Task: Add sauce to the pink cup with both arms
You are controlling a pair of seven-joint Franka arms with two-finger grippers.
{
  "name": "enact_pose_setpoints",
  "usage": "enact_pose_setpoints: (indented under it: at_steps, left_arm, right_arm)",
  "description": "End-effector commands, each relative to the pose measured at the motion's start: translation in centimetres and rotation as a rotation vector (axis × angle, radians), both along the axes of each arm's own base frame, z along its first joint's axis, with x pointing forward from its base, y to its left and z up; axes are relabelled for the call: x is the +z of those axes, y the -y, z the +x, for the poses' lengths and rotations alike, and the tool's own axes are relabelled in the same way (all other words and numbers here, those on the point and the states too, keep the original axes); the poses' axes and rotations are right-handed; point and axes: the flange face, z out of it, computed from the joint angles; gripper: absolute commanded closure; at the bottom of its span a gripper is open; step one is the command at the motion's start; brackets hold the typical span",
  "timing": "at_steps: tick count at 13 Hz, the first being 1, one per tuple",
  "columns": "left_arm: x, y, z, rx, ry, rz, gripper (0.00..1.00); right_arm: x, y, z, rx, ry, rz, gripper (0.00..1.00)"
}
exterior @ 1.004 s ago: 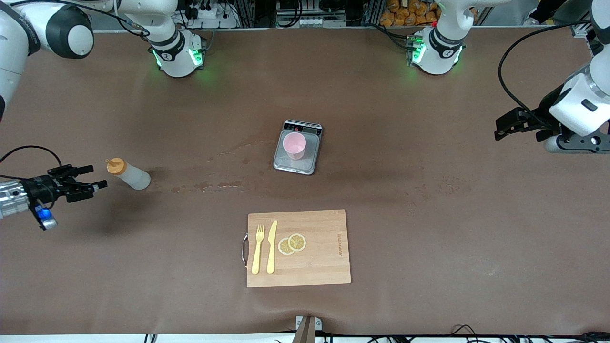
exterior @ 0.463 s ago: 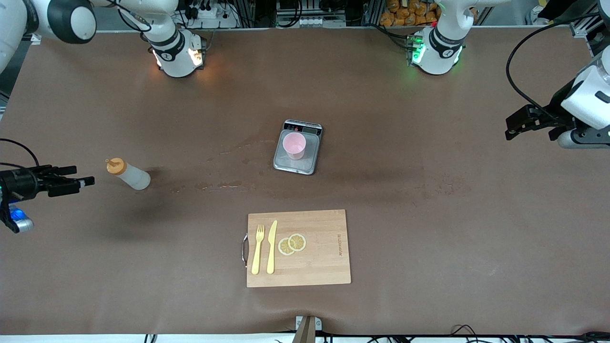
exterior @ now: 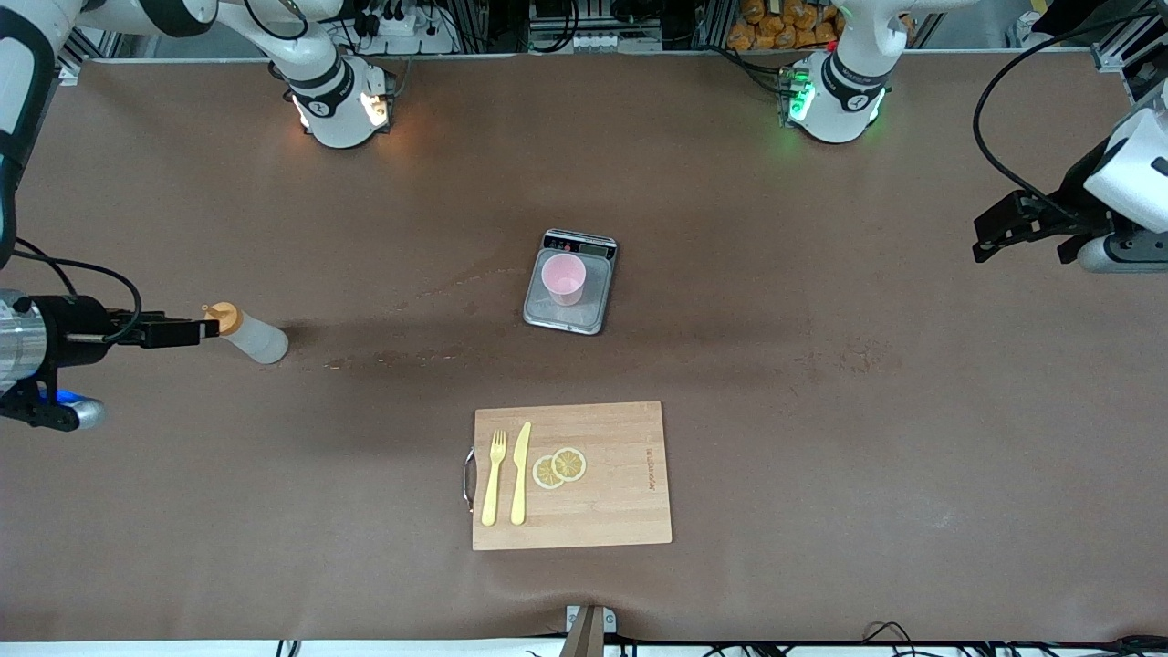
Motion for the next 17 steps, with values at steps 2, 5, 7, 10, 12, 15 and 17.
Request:
enact_pose_setpoints:
  at_steps: [2, 5, 7, 10, 12, 15, 17]
  left_arm:
    - [0.6, 0.0, -1.6, 0.012, 0.01, 0.022, 0.0]
    - [0.9, 0.0, -2.1, 0.003, 0.013, 0.023, 0.0]
    - [0.7, 0.0, -2.0, -0.011, 0.005, 0.025, 0.0]
    - [0.7, -0.1, -1.9, -0.012, 0.007, 0.026, 0.0]
    - [0.6, -0.3, -1.8, -0.009, 0.005, 0.026, 0.0]
    - [0.5, -0.3, -1.5, -0.011, 0.002, 0.027, 0.0]
    - [0.6, -0.2, -1.5, -0.02, 0.007, 0.027, 0.0]
  right_arm:
    - [3.0, -4.3, -1.8, 0.073, 0.105, -0.09, 0.0]
    - [3.4, -2.4, -3.8, 0.205, 0.229, -0.08, 0.0]
    - [3.7, -0.6, -5.3, 0.223, 0.315, -0.073, 0.0]
    - [3.2, -0.9, -7.2, 0.219, 0.378, -0.076, 0.0]
    - [3.3, -0.2, -7.2, 0.235, 0.39, -0.074, 0.0]
    - [3.4, 1.2, -7.3, 0.271, 0.417, -0.07, 0.0]
    - [2.8, 0.8, -8.6, 0.272, 0.444, -0.071, 0.0]
